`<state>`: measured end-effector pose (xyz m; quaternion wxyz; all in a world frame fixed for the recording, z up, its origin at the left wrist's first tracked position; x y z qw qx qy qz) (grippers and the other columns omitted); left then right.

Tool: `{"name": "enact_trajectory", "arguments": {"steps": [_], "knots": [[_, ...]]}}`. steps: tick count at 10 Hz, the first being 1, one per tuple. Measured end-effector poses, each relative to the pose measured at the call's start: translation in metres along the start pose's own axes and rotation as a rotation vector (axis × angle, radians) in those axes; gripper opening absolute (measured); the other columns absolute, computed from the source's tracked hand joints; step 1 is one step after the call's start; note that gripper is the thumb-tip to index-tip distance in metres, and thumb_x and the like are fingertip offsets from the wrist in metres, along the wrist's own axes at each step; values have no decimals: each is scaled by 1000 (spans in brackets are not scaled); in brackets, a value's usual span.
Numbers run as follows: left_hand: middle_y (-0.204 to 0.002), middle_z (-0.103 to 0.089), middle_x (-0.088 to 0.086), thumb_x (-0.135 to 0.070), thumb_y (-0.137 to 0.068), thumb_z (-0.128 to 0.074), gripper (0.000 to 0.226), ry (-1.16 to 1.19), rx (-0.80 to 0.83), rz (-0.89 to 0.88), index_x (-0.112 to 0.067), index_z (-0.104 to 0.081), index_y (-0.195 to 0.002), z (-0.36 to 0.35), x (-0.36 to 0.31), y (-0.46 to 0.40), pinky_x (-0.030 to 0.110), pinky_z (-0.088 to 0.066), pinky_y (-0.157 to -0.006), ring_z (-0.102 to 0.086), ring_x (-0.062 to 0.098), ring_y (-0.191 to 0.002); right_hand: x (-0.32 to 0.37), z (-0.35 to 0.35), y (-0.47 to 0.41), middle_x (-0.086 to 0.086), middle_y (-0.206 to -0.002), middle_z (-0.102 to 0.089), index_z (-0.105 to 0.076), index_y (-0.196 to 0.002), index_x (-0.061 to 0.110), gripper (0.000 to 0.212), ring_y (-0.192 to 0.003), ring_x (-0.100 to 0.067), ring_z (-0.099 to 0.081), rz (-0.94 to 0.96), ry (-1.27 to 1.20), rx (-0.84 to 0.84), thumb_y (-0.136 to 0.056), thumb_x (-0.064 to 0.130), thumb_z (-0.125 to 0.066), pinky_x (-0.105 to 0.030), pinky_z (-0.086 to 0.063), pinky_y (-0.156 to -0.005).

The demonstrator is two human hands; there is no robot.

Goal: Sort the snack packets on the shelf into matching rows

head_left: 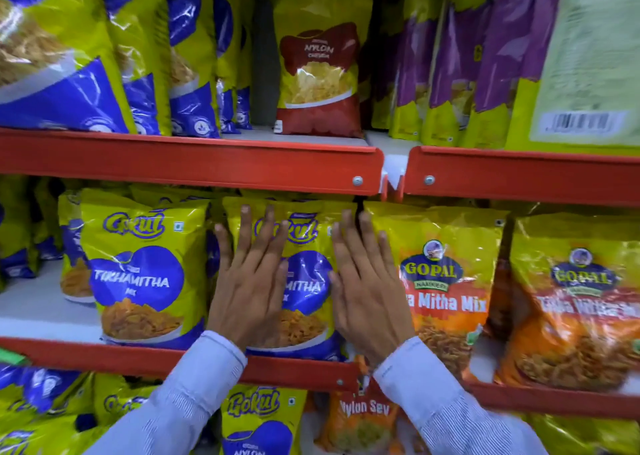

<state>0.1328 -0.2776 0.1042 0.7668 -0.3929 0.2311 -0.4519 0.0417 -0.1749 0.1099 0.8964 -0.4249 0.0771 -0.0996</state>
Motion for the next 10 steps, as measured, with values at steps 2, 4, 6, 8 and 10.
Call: {"name": "enact_trajectory", "arguments": {"steps": [2,4,6,8,10], "knots": [[-163,-13,7,-32,-97,-34,57,77,51,-201,-16,-26,-151,-13,-117,15,62,1,-121,-4,32,-153,-97,34,69,-11,-163,-9,-20,-153,9,61,-153,-29,-1,-206,140,-80,-97,29,-32,-51,-6,-125],[-165,-9,5,-37,-97,-34,61,7,194,-230,-19,-17,-153,-59,-163,7,64,-1,-120,1,28,-153,-128,18,71,-9,-165,-9,-13,-155,12,66,-154,-28,-1,-175,134,78,-96,36,-31,-56,-7,-123],[-164,-12,5,-34,-96,-35,62,-42,154,-182,-14,-21,-153,-56,-174,2,64,0,-120,-3,29,-153,-168,50,94,-11,-165,-9,-14,-154,9,64,-154,-29,-1,-234,135,39,-97,33,-33,-52,-4,-125],[-163,-13,5,-35,-95,-34,63,-31,127,-178,-13,-20,-153,-44,-207,-4,61,4,-121,0,26,-153,-241,49,128,-12,-165,-4,-13,-154,7,65,-154,-27,1,-402,190,128,-97,34,-28,-58,-17,-121],[-160,-23,9,-35,-96,-40,59,80,-86,-178,-10,-31,-149,12,-235,-24,56,4,-123,-3,25,-153,-219,106,114,-16,-163,-14,-20,-152,5,63,-153,-29,-4,-277,130,-109,-97,30,-36,-56,-16,-122]]}}
Point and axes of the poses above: each hand's wrist, its own y-axis away from the middle knuckle, its own z-axis out of the back of the hand, x = y × z, the point moved 10 cm from there along -y, towards the middle knuckle
